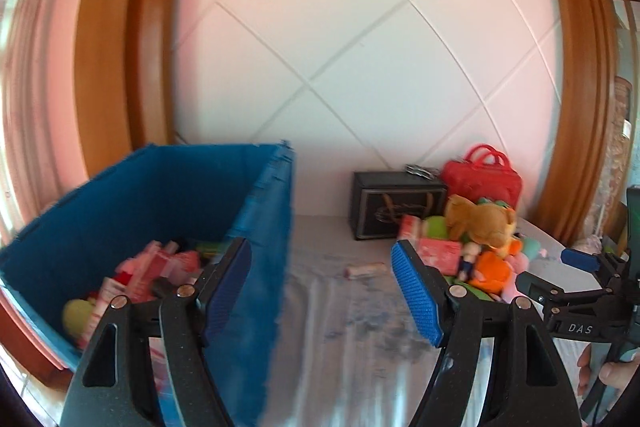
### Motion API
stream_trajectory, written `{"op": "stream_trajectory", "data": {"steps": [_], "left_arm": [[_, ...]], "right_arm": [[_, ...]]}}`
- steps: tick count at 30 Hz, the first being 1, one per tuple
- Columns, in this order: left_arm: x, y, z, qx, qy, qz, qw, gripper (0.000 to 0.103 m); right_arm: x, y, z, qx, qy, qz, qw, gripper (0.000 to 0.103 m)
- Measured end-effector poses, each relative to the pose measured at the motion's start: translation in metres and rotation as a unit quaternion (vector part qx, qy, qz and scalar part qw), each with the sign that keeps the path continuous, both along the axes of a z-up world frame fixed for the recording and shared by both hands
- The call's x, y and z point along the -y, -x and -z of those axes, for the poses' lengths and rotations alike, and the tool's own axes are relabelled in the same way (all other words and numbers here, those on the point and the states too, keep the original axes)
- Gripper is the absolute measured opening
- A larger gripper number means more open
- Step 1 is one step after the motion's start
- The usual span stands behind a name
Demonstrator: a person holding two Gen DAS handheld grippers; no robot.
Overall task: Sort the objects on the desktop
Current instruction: 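Move both tools back to the pile of plush toys, then reach both tools over the plush pile toward the pink pig plush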
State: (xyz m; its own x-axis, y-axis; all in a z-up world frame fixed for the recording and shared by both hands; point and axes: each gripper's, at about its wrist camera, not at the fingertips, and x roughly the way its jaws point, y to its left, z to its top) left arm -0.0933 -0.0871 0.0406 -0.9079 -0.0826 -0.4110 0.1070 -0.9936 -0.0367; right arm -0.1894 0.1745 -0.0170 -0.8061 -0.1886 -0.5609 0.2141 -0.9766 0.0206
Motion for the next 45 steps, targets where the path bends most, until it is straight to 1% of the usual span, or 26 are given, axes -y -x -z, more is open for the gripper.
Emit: {"op": "stream_trajectory", "data": {"steps": [5,9,12,15,17,23,27,28,30,32,34,35,37,40,42,44,45], "left_arm": [[-0.068,0.044,0.038,0.052,-0.006,0.020,0.9984,0.072],[-0.120,0.087,0.075,0.101,-0.006,0.037,0.9942,0.072],[-0.152,0.114,0.097,0.130,0.003,0.052,0.9902,0.072],[-0.180,0.143,0.119,0.161,0.011,0.072,0.9842,0.072],[-0.195,0.160,0.126,0.170,0.014,0.086,0.9816,0.072],[-0.243,0.225,0.140,0.175,0.028,0.125,0.9762,0.072],[-0.262,0.265,0.144,0.167,0.053,0.139,0.9746,0.072],[-0.264,0.275,0.145,0.165,0.058,0.137,0.9750,0.072],[-0.263,0.299,0.143,0.161,0.067,0.129,0.9762,0.072],[-0.258,0.324,0.141,0.154,0.068,0.118,0.9786,0.072],[-0.249,0.356,0.140,0.154,0.058,0.107,0.9806,0.072],[-0.245,0.369,0.142,0.157,0.051,0.102,0.9810,0.072],[-0.237,0.405,0.153,0.184,0.049,0.082,0.9782,0.072],[-0.225,0.445,0.172,0.199,0.059,0.059,0.9765,0.072],[-0.219,0.467,0.188,0.207,0.060,0.046,0.9755,0.072],[-0.217,0.488,0.210,0.229,0.060,0.037,0.9709,0.072],[-0.217,0.497,0.223,0.245,0.048,0.046,0.9672,0.072]], "right_arm": [[-0.106,0.027,0.050,0.062,-0.013,0.053,0.997,0.103],[-0.183,0.044,0.084,0.102,-0.003,0.095,0.990,0.103],[-0.231,0.058,0.104,0.125,0.013,0.123,0.984,0.103],[-0.264,0.073,0.121,0.141,0.027,0.142,0.979,0.103],[-0.280,0.083,0.128,0.148,0.035,0.151,0.977,0.103],[-0.304,0.121,0.144,0.160,0.040,0.161,0.973,0.103],[-0.311,0.149,0.151,0.169,0.048,0.164,0.971,0.103],[-0.311,0.159,0.150,0.168,0.049,0.160,0.972,0.103],[-0.308,0.179,0.144,0.152,0.044,0.154,0.975,0.103],[-0.311,0.203,0.139,0.144,0.043,0.162,0.975,0.103],[-0.320,0.228,0.136,0.141,0.054,0.168,0.974,0.103],[-0.323,0.244,0.137,0.146,0.060,0.165,0.974,0.103],[-0.325,0.275,0.146,0.164,0.059,0.140,0.975,0.103],[-0.316,0.319,0.169,0.198,0.032,0.099,0.975,0.103],[-0.311,0.342,0.185,0.201,0.031,0.080,0.976,0.103],[-0.304,0.364,0.198,0.197,0.039,0.059,0.978,0.103],[-0.299,0.375,0.206,0.198,0.053,0.041,0.978,0.103]]}}
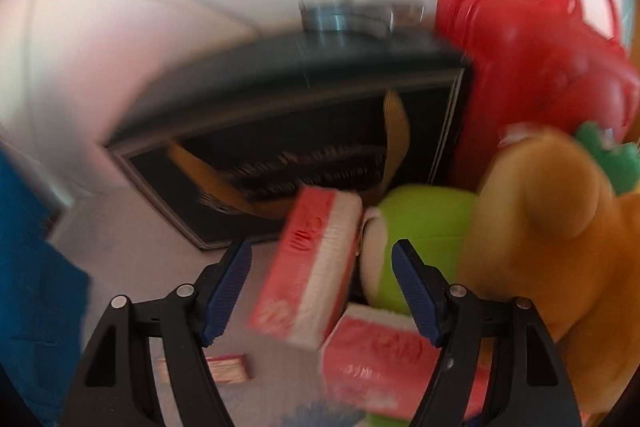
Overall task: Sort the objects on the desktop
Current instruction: 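Reach both tools over the plush pile toward the pink pig plush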
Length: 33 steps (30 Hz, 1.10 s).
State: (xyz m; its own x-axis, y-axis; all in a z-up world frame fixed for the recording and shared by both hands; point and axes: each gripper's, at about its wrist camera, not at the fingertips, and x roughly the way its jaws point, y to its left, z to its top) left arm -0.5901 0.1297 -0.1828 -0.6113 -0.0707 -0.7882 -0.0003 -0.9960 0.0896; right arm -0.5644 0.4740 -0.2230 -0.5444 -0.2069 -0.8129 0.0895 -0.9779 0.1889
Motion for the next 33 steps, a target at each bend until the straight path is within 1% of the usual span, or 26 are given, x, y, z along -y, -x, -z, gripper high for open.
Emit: {"op": "stream_trajectory", "data": {"steps": [1,2,3,4,5,6,7,8,9,11,12,13,15,16,17,18,19,21,22,24,25,27,29,32,33], "left_arm": [[0.000,0.006,0.012,0.019,-0.010,0.000,0.9998,0.071],[0.002,0.007,0.020,0.025,-0.013,-0.007,0.9996,0.069],[0.003,0.001,0.022,0.005,0.003,-0.014,0.9999,0.069],[0.004,-0.004,0.025,0.007,0.006,-0.013,0.9999,0.069],[0.005,-0.013,0.027,0.006,0.020,-0.009,0.9997,0.069],[0.004,-0.024,0.030,0.009,0.036,0.004,0.9993,0.070],[0.003,-0.037,0.029,0.001,0.044,0.017,0.9989,0.070],[0.004,-0.049,0.029,0.000,0.042,0.023,0.9989,0.070],[0.009,-0.065,0.027,0.006,0.038,0.018,0.9991,0.070],[0.026,-0.086,0.026,0.016,0.022,-0.002,0.9996,0.070],[0.037,-0.099,0.025,0.021,0.014,-0.010,0.9996,0.070],[0.045,-0.113,0.025,0.025,0.015,-0.012,0.9995,0.070],[0.055,-0.141,0.024,0.036,0.037,-0.009,0.9986,0.069],[0.059,-0.156,0.023,0.036,0.047,-0.008,0.9982,0.069],[0.065,-0.171,0.020,0.035,0.053,-0.008,0.9980,0.069],[0.071,-0.185,0.015,0.033,0.053,-0.011,0.9980,0.069],[0.078,-0.198,0.008,0.029,0.050,-0.018,0.9982,0.069],[0.087,-0.222,-0.007,0.015,0.043,-0.033,0.9984,0.069],[0.090,-0.234,-0.015,0.008,0.038,-0.040,0.9985,0.069],[0.088,-0.257,-0.034,-0.008,0.021,-0.041,0.9989,0.070],[0.092,-0.262,-0.037,-0.014,0.013,-0.040,0.9990,0.071],[0.086,-0.277,-0.044,-0.019,-0.005,-0.031,0.9993,0.071],[0.078,-0.285,-0.044,-0.020,-0.015,-0.018,0.9995,0.071],[0.059,-0.293,-0.037,-0.011,-0.029,0.006,0.9995,0.071],[0.050,-0.295,-0.035,-0.007,-0.037,0.015,0.9992,0.071]], "right_arm": [[0.004,0.009,0.008,0.005,0.016,-0.015,1.000,0.103],[0.013,0.019,0.021,0.022,0.026,-0.025,0.999,0.103],[0.020,0.021,0.028,0.030,0.020,-0.030,0.999,0.103],[0.031,0.020,0.034,0.033,0.011,-0.039,0.999,0.103],[0.043,0.013,0.038,0.034,0.002,-0.055,0.998,0.103],[0.049,0.007,0.038,0.027,-0.003,-0.059,0.998,0.101],[0.054,-0.001,0.038,0.024,0.006,-0.063,0.998,0.100],[0.059,-0.009,0.037,0.034,0.037,-0.067,0.996,0.100],[0.064,-0.016,0.037,0.037,0.051,-0.069,0.996,0.100],[0.081,-0.034,0.037,0.040,0.063,-0.078,0.994,0.100],[0.089,-0.047,0.038,0.044,0.079,-0.080,0.993,0.100],[0.097,-0.060,0.038,0.043,0.087,-0.084,0.992,0.100],[0.115,-0.088,0.041,0.056,0.099,-0.102,0.988,0.100],[0.127,-0.103,0.044,0.065,0.094,-0.115,0.987,0.100],[0.138,-0.118,0.046,0.067,0.082,-0.126,0.986,0.100],[0.146,-0.132,0.044,0.065,0.080,-0.134,0.986,0.100],[0.149,-0.141,0.041,0.068,0.087,-0.139,0.984,0.100],[0.153,-0.164,0.029,0.073,0.122,-0.151,0.978,0.100],[0.153,-0.173,0.023,0.070,0.128,-0.153,0.977,0.100],[0.148,-0.196,0.006,0.048,0.118,-0.144,0.981,0.100],[0.144,-0.205,-0.002,0.038,0.111,-0.138,0.984,0.100],[0.132,-0.225,-0.017,0.014,0.084,-0.110,0.990,0.103],[0.118,-0.239,-0.026,0.001,0.066,-0.078,0.995,0.103],[0.089,-0.245,-0.032,-0.003,0.047,-0.035,0.998,0.103],[0.089,-0.244,-0.035,-0.001,0.043,-0.025,0.999,0.103]]}}
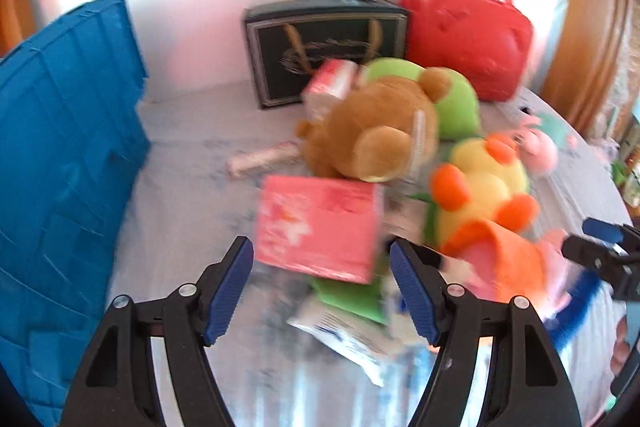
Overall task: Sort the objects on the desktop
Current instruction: 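Reach both tools over the plush pile toward the pink pig plush, then grasp the pink pig plush in orange shirt with both tools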
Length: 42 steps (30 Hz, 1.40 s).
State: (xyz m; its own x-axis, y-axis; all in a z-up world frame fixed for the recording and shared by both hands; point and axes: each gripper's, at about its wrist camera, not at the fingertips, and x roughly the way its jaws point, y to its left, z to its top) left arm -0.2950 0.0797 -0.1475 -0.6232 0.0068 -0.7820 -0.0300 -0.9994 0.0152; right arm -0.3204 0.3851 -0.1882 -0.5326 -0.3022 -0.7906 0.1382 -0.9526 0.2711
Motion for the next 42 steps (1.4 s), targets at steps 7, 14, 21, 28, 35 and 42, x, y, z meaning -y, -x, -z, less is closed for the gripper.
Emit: {"op": "stream_trajectory", "data": {"steps": [7,14,21,28,35,42], "left_arm": [[-0.066,-0.001,-0.009,-0.029,-0.030,0.085,0.9955,0.071],[-0.107,-0.005,0.051,0.028,-0.007,0.150,0.9882,0.080],[-0.099,-0.011,0.067,0.037,0.011,0.168,0.9850,0.097],[-0.114,-0.001,0.090,0.036,0.019,0.188,0.9812,0.103],[-0.120,0.021,0.101,0.048,0.003,0.190,0.9805,0.103],[-0.125,0.016,0.093,0.046,-0.008,0.199,0.9789,0.082]], "right_arm": [[-0.049,-0.004,0.014,0.028,-0.006,0.060,0.998,0.103],[-0.048,-0.020,0.030,0.049,-0.002,0.035,0.998,0.103],[-0.031,-0.014,0.069,0.088,0.014,0.001,0.996,0.103],[-0.028,-0.002,0.080,0.096,0.016,-0.008,0.995,0.103],[-0.026,0.016,0.090,0.089,0.027,-0.002,0.996,0.103],[-0.018,0.011,0.076,0.062,0.012,-0.021,0.998,0.074]]}}
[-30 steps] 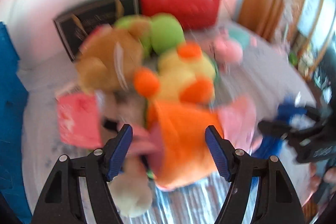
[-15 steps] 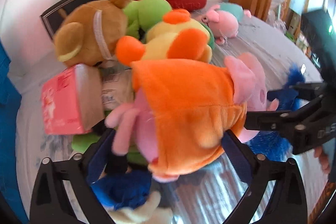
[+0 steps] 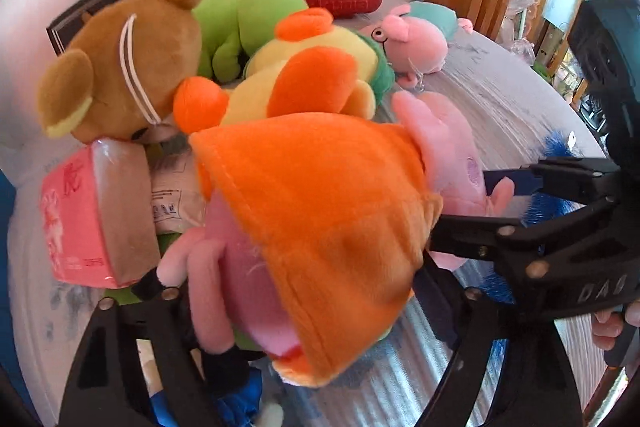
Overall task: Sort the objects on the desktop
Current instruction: 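Grasp the pink pig plush in orange shirt with both tools, then carry the pig plush with both tools over the crate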
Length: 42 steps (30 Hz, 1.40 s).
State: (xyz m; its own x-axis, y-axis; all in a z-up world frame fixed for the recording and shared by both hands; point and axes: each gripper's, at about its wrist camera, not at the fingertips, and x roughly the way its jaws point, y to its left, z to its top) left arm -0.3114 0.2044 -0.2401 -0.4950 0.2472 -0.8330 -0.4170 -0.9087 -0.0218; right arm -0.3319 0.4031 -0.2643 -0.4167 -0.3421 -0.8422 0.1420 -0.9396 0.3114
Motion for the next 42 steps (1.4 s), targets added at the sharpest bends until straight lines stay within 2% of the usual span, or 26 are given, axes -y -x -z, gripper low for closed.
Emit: {"op": "stream_trajectory", "data": {"steps": [1,3,5,6,7,10,14,15,16,17,18,19,22,25,30,34,37,38,40,42], "left_arm": [[0.000,-0.001,-0.002,-0.001,-0.002,-0.002,1.0000,0.081],[0.001,-0.005,-0.010,-0.011,-0.005,-0.004,0.9999,0.080],[0.000,-0.012,-0.023,-0.028,-0.006,0.000,0.9996,0.078],[-0.001,-0.015,-0.030,-0.035,-0.011,0.004,0.9993,0.077],[-0.003,-0.019,-0.036,-0.045,-0.009,0.005,0.9989,0.077],[-0.003,-0.027,-0.046,-0.060,0.001,0.005,0.9982,0.076],[0.006,-0.034,-0.038,-0.042,0.005,-0.004,0.9991,0.075],[0.008,-0.034,-0.035,-0.037,0.006,-0.008,0.9993,0.076],[0.010,-0.034,-0.032,-0.031,0.006,-0.014,0.9994,0.077],[0.012,-0.032,-0.030,-0.027,0.004,-0.020,0.9994,0.079],[0.014,-0.031,-0.029,-0.026,0.003,-0.024,0.9994,0.081],[0.016,-0.029,-0.028,-0.029,0.010,-0.028,0.9991,0.082],[0.018,-0.024,-0.021,-0.032,0.030,-0.032,0.9985,0.084],[0.022,-0.018,-0.019,-0.028,0.019,-0.031,0.9989,0.087],[0.019,-0.006,-0.001,-0.013,0.032,-0.008,0.9994,0.102],[0.023,0.006,0.006,-0.006,0.018,-0.010,0.9998,0.103],[0.026,0.014,0.008,0.002,0.005,-0.013,0.9999,0.103],[0.028,0.015,0.009,0.005,-0.001,-0.011,0.9999,0.100],[0.030,0.015,0.009,0.014,-0.026,-0.002,0.9996,0.087],[0.027,0.011,0.007,0.008,-0.023,-0.001,0.9997,0.080]], "right_arm": [[0.004,-0.003,-0.004,-0.006,-0.015,-0.005,1.000,0.073],[0.004,-0.008,-0.010,-0.011,-0.014,-0.005,1.000,0.069],[0.003,-0.015,-0.019,-0.021,-0.004,-0.007,1.000,0.055],[0.003,-0.017,-0.022,-0.025,0.000,-0.009,1.000,0.043],[0.006,-0.020,-0.028,-0.031,0.001,-0.013,0.999,0.039],[0.013,-0.023,-0.041,-0.042,-0.008,-0.020,0.999,0.033],[0.012,-0.037,-0.047,-0.042,-0.009,-0.016,0.999,0.032],[0.010,-0.041,-0.047,-0.041,-0.012,-0.011,0.999,0.036],[0.010,-0.048,-0.048,-0.038,-0.016,-0.005,0.999,0.059],[0.008,-0.050,-0.047,-0.031,-0.018,0.003,0.999,0.076],[0.004,-0.046,-0.048,-0.030,-0.018,0.009,0.999,0.100],[0.003,-0.045,-0.047,-0.032,-0.015,0.013,0.999,0.102],[0.001,-0.042,-0.042,-0.030,-0.003,0.013,0.999,0.102],[0.004,-0.035,-0.033,-0.015,0.009,0.006,1.000,0.103],[0.009,-0.017,-0.011,0.016,0.034,-0.003,0.999,0.103],[0.012,0.000,0.010,0.040,0.045,-0.003,0.998,0.103],[0.007,0.009,0.019,0.047,0.080,-0.001,0.996,0.103],[0.007,0.011,0.020,0.048,0.085,-0.002,0.995,0.103],[0.006,0.014,0.023,0.052,0.092,-0.001,0.994,0.103],[0.007,0.013,0.022,0.044,0.088,-0.005,0.995,0.100]]}}
